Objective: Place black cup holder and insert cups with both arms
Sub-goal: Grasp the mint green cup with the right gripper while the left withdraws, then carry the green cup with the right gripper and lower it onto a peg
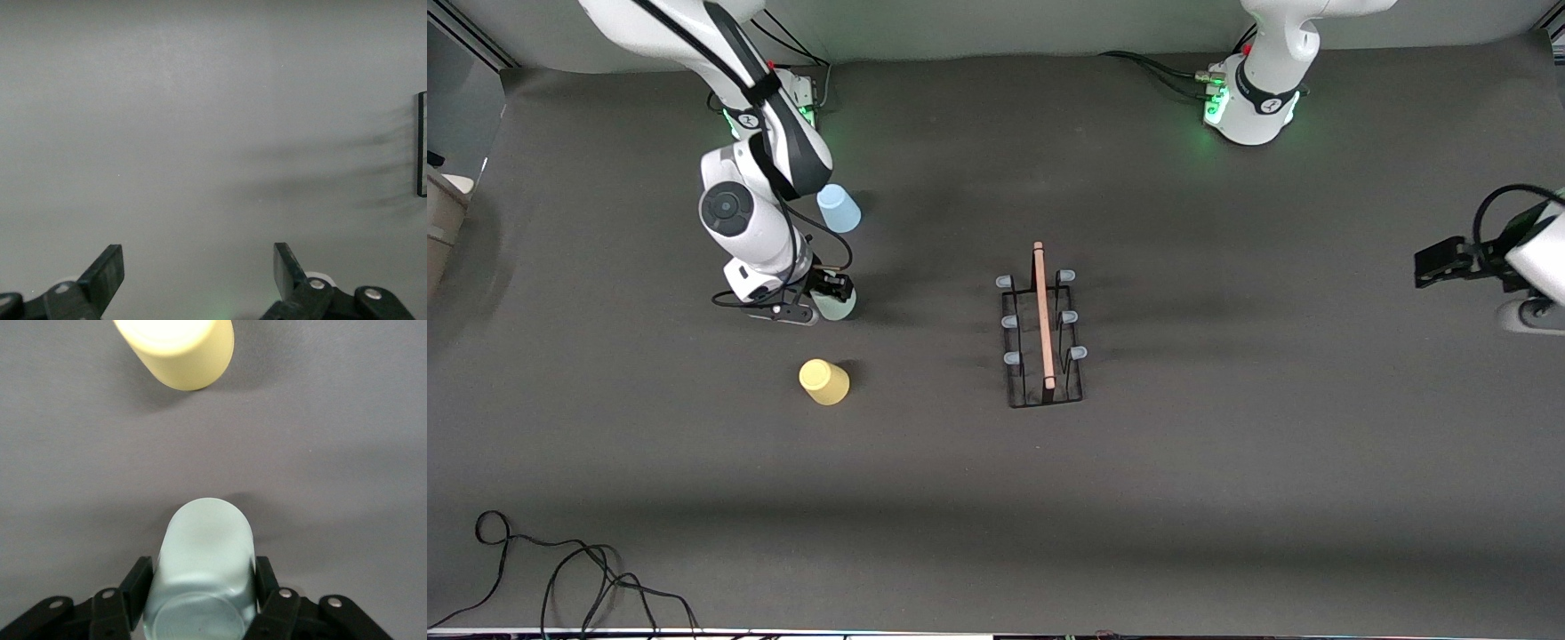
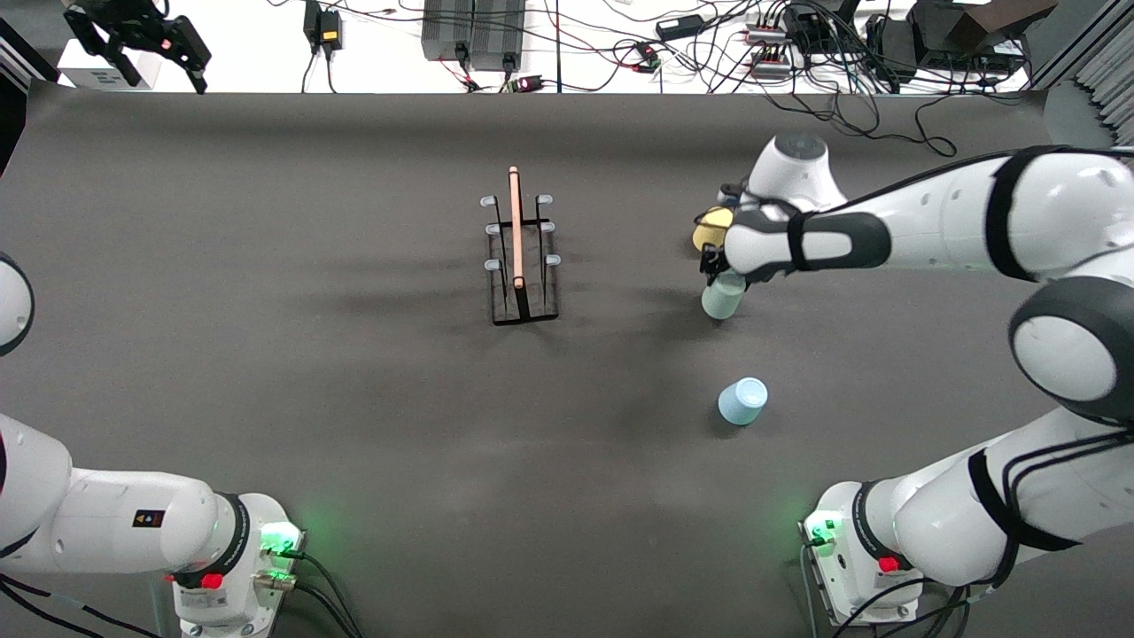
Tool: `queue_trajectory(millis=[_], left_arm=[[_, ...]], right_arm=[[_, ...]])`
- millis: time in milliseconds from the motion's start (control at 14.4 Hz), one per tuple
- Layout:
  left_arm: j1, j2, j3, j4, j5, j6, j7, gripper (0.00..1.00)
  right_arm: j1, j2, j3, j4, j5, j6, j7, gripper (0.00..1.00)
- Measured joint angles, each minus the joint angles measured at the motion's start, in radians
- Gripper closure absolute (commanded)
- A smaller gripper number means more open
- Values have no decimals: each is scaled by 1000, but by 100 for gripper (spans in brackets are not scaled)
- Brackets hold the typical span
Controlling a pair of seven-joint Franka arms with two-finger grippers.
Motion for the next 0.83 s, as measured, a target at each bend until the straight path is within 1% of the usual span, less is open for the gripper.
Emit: queue_trajectory(millis=[209, 278, 417, 557, 835], left_arm=[[0, -4, -11, -12, 0, -13, -3, 0], [0, -3, -11, -14, 1, -13, -3, 0], [5, 0, -9, -14, 0, -9, -3, 0], [10, 2, -9, -14, -1, 1, -3, 0], [18, 0, -9, -12, -18, 1, -3, 0]], right_arm=[[21, -69, 0, 159, 3, -247, 67, 100], [41, -75, 0, 216, 7, -290, 108, 100], [96, -61, 2, 303, 30, -312, 211, 100], [151, -14, 3, 394, 80, -312, 306, 100], [260, 145, 5, 622, 92, -312, 506, 100]])
